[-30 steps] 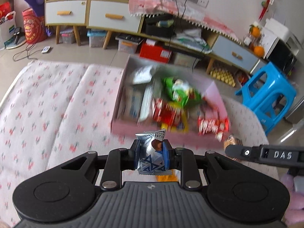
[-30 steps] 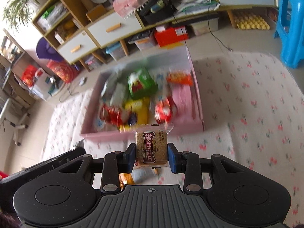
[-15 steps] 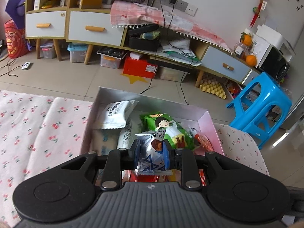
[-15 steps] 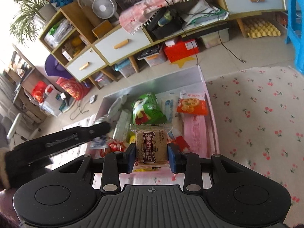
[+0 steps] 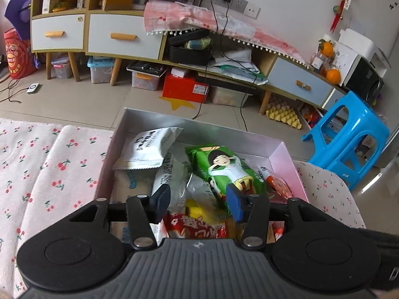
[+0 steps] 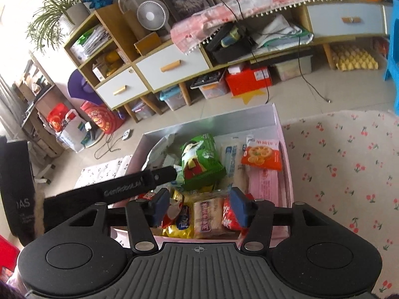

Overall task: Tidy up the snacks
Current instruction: 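Carry the candy and cake into the pink box and open both tools, then grasp the orange bar with the left tool while the right tool grasps the gold bar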

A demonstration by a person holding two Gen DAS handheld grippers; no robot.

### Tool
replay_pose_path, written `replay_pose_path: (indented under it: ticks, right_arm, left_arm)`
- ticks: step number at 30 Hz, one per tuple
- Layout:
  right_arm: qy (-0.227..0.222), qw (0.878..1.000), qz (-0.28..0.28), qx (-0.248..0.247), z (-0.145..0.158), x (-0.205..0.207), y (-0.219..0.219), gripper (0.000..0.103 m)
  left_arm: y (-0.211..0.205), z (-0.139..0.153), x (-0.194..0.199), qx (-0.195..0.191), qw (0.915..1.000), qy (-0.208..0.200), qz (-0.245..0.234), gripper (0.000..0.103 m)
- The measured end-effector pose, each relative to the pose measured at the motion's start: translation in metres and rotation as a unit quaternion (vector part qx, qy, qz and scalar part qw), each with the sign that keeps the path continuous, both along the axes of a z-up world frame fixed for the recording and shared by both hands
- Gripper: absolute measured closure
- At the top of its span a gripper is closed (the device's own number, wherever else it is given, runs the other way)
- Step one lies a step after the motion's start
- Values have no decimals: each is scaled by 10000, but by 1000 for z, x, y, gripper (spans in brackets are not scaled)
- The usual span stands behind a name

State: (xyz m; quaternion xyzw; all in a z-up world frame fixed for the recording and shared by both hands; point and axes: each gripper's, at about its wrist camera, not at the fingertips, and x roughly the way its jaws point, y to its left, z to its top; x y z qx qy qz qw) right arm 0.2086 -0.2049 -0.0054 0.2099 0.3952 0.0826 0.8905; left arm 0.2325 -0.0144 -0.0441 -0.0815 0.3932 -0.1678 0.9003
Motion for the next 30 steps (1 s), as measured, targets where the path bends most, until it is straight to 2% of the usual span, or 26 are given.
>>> replay_pose_path:
  ticks: [2,11,20,24,30]
  right_arm:
    - [14,10000,10,15,2,-1,0,49]
    - [168,9989,152,-418,16,-20,11,33]
    - [1044,9924,51,-647,11,-54,18,24]
    - [1446,9870,87,-690,1,-73,24,24]
    - [1798,9811,240,-667,-19,-102,39,25]
  left_arm:
    - [5,2,-5,-53,10000,-33,55,45]
    - [16,12,-34,128,9998,-117,-106,31]
    - [26,7,-59,573,9966,-116,-589,18]
    - [24,-1,-69,768,9923,-140,-958,12]
    - [17,-18,-77,1286,9807,-255,-1447,12]
